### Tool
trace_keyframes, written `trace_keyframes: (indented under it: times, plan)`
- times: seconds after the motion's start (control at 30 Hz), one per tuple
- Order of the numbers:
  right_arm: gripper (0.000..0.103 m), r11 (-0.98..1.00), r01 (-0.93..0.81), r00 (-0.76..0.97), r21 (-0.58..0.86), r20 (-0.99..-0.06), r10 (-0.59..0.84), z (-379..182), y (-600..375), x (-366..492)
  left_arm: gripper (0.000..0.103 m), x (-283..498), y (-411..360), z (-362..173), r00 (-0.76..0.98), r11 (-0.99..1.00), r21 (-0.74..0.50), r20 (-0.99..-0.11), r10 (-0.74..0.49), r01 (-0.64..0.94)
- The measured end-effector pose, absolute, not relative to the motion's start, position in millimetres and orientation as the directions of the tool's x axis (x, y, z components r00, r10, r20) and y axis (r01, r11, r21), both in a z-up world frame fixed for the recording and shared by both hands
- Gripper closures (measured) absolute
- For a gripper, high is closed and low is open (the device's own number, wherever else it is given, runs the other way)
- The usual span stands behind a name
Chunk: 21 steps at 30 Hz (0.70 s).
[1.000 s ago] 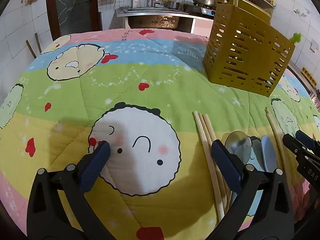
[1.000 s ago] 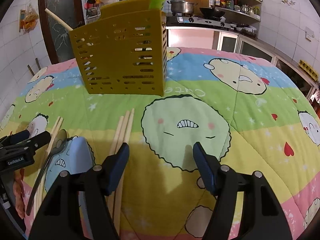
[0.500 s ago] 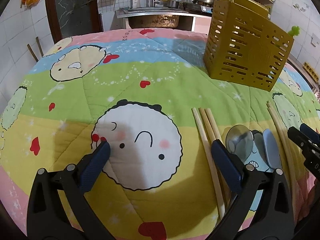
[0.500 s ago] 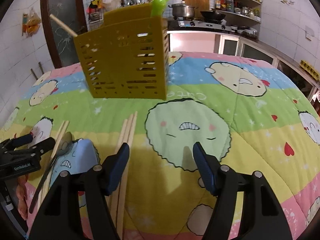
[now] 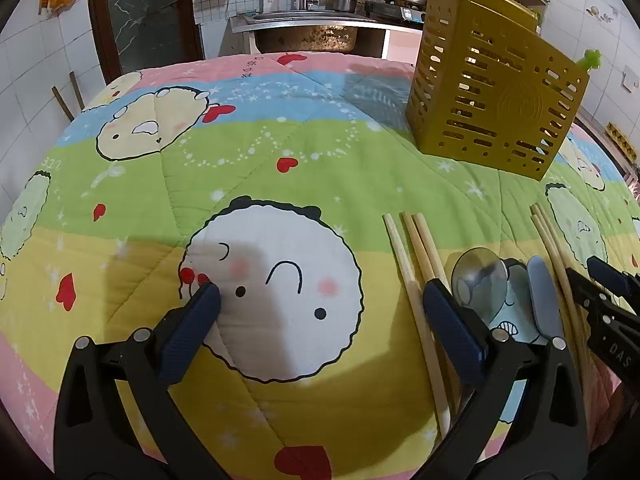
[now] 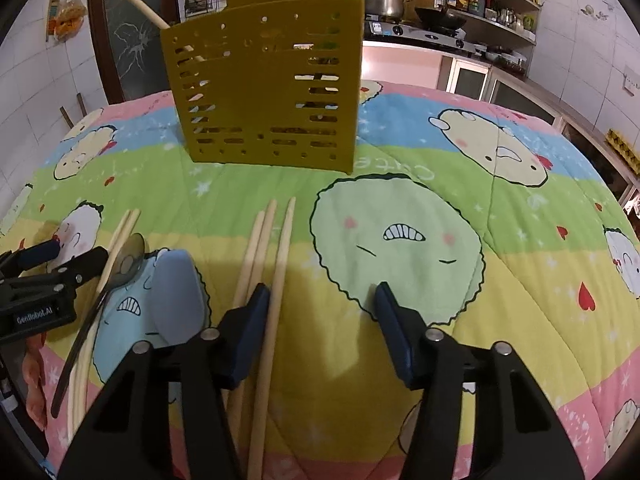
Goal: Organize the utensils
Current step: 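Move both tools back down to the chopsticks on the quilt, then grasp a wooden chopstick with the right tool while the left tool grasps another chopstick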
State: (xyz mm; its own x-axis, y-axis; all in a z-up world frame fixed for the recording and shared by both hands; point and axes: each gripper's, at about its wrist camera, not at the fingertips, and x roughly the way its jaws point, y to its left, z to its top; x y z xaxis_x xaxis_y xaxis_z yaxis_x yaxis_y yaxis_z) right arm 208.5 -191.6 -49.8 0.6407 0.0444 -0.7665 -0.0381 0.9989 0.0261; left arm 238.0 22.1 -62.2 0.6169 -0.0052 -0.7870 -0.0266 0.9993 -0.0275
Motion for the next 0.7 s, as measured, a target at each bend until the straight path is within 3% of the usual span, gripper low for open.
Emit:
trace_keyframes:
  times: [0.27,0.43,0.57,0.7]
  plan:
    - [0.064,0.998,-0.03,0.608,0.047,-0.792,0.055,-47.8,-190.0,230.4,0.023,238.5,10.0,-59.9,0.599,1.0,-0.006,-0.801,-0.003,-0.004]
    - [0.076,0.999,-0.029,0.593,0.018,-0.805,0.032,-47.2,-182.5,241.4,0.05,236.6,2.1,-56.5,0.592,0.999,-0.031,-0.805,-0.039,0.024]
    - [0.091,0.999,-0.042,0.6,-0.002,-0.8,0.023,-46.4,-177.9,238.5,0.055,235.5,-0.8,-56.1,0.59,0.999,-0.036,-0.806,-0.046,0.028]
    - [0.095,0.999,-0.029,0.604,0.038,-0.795,0.048,-45.4,-185.0,235.8,0.065,241.0,-1.4,-56.1,0.579,0.998,-0.047,-0.813,-0.055,0.029]
